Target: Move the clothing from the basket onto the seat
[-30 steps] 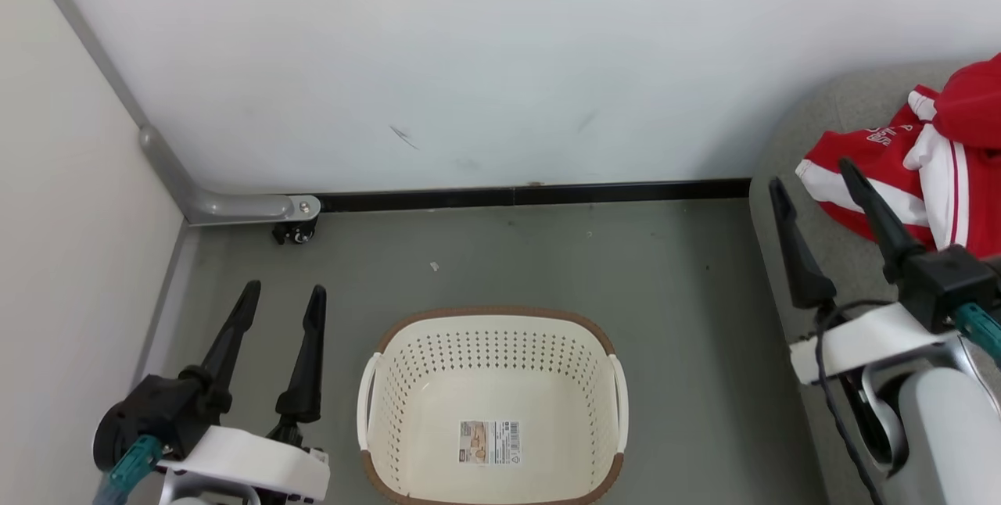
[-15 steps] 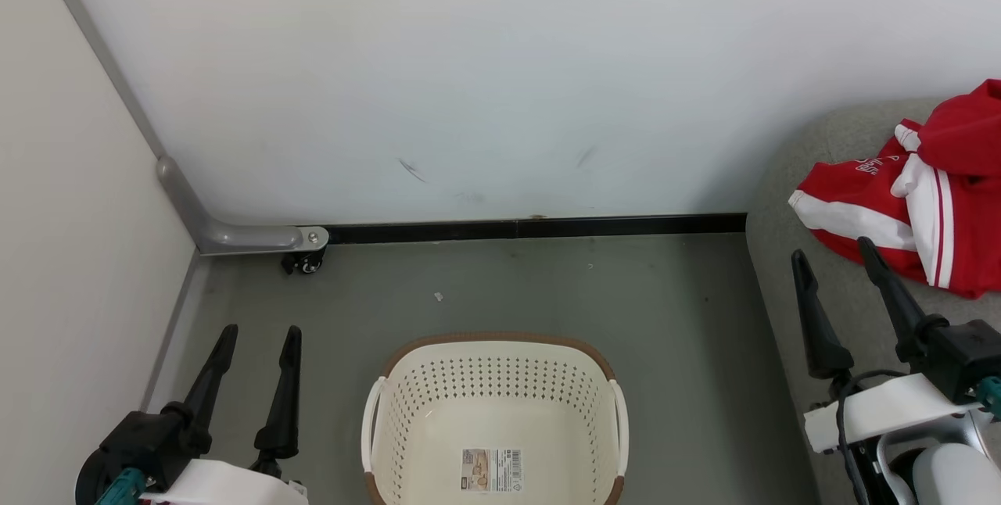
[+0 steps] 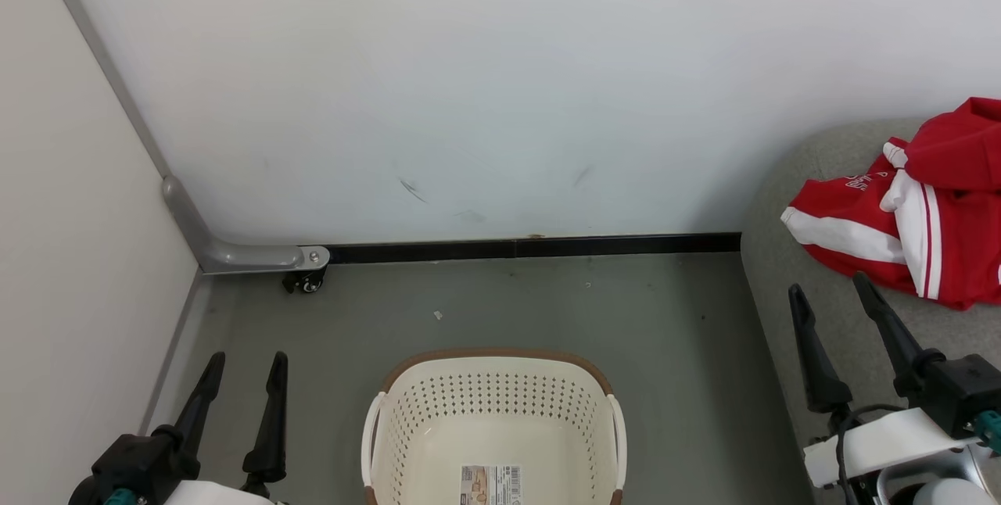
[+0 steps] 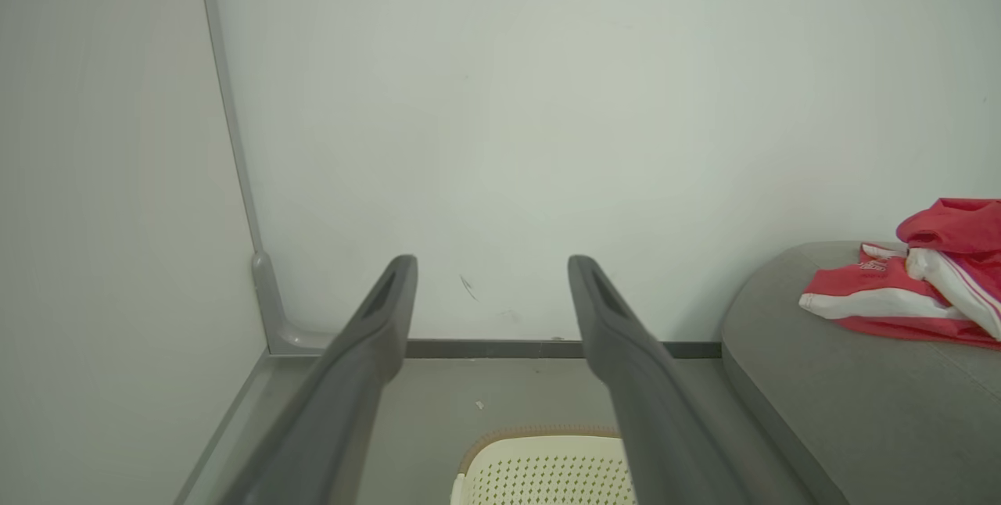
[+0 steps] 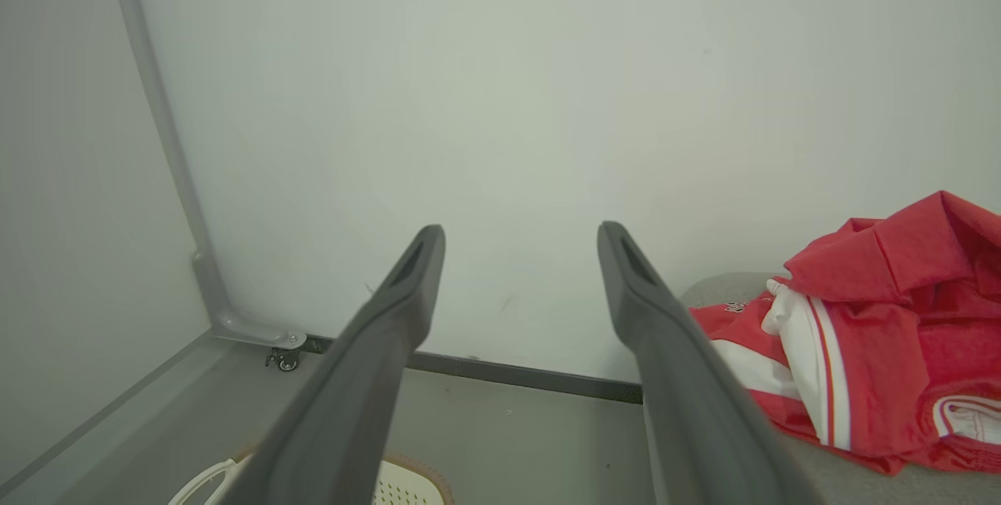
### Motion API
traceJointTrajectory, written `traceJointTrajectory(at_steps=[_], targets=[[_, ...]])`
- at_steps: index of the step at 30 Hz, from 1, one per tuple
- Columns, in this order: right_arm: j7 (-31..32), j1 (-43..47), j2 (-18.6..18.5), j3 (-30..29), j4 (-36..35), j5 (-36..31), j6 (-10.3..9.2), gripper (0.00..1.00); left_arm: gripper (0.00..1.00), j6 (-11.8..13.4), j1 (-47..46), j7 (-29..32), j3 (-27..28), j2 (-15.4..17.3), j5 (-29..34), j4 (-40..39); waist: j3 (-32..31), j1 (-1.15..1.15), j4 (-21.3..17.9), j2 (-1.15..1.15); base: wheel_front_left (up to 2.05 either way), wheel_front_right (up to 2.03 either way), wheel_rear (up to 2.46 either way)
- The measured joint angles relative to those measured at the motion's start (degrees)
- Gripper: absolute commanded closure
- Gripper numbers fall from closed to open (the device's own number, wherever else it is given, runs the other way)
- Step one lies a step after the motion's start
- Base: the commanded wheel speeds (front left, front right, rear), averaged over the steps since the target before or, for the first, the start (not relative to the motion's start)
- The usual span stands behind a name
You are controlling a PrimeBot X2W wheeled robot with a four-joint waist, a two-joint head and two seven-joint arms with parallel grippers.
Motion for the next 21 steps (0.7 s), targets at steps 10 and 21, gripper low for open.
traceJointTrajectory(at_steps=[10,21], targets=[[0.0,0.9,0.2,0.2,-1.3,0.0,0.00,0.00,0.00,-0.3,1.3,-0.2,0.8,-0.1,0.0,0.8,-0.6,0.00,-0.4,0.00,0.00,0.00,0.00],[0.0,2.3,0.2,0.8,-1.7,0.0,0.00,0.00,0.00,-0.6,1.4,-0.2,0.9,-0.6,0.0,1.4,-0.8,0.00,-0.7,0.00,0.00,0.00,0.00]])
